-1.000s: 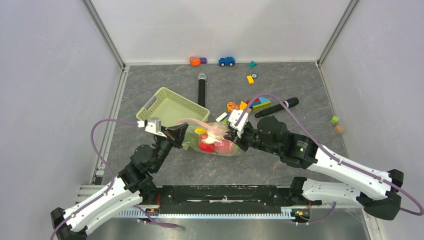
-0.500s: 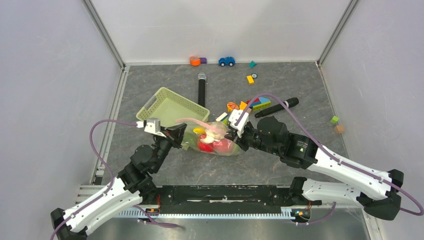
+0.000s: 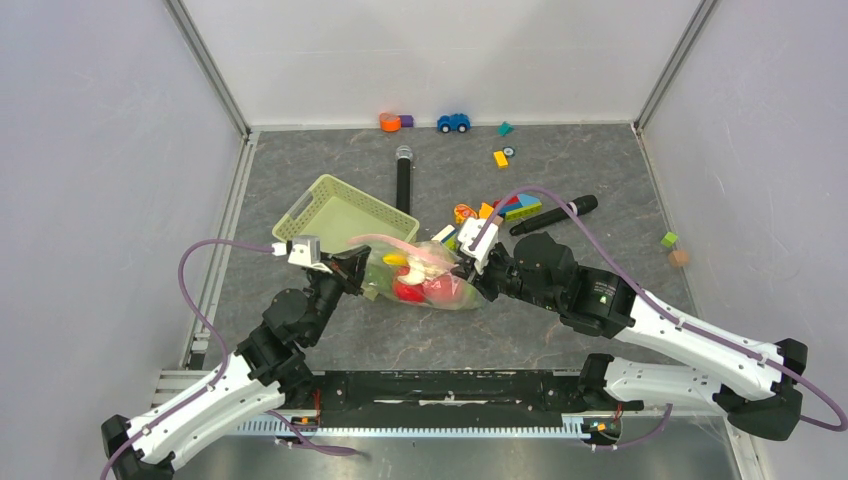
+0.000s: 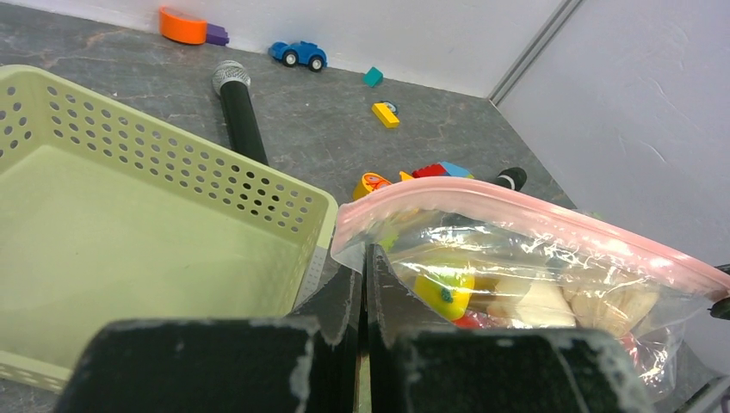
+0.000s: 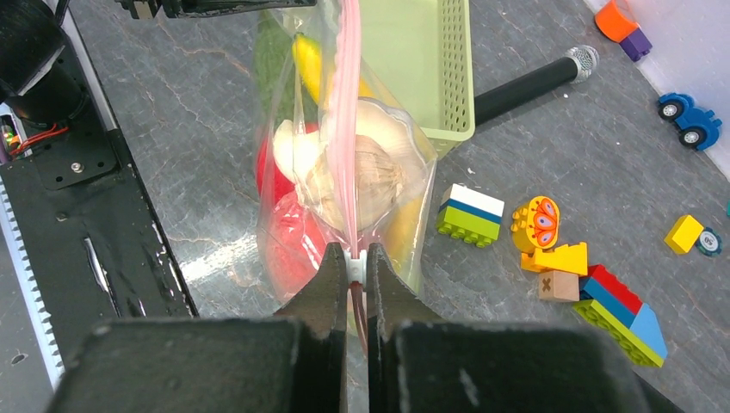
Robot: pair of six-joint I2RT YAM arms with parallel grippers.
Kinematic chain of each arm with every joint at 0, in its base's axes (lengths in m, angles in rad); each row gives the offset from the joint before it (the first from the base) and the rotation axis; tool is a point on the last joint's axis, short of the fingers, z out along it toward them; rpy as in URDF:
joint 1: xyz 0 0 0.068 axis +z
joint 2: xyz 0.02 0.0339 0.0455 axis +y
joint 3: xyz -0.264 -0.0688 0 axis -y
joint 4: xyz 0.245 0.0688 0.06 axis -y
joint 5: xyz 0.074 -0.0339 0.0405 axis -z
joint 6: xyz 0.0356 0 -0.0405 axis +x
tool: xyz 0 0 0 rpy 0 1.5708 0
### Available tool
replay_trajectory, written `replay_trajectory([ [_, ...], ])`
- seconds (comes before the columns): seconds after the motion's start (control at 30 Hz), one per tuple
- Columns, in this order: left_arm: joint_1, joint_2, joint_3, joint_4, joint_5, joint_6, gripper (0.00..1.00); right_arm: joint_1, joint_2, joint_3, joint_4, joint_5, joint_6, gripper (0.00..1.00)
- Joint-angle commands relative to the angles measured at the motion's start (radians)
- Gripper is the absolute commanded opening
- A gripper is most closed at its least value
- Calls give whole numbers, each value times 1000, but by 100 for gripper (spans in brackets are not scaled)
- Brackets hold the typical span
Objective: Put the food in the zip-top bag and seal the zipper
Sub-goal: Zip the zipper food storage bag at the center of the board.
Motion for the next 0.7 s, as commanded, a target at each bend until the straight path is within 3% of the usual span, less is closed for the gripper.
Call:
replay_trajectory([
  [0.0, 14, 11, 26, -11, -116, -14, 2, -5, -17, -6, -27, 29, 3, 0],
  [0.67, 14, 45, 45, -49, -196, -25, 2, -5, -50, -23, -71, 112, 44, 0],
])
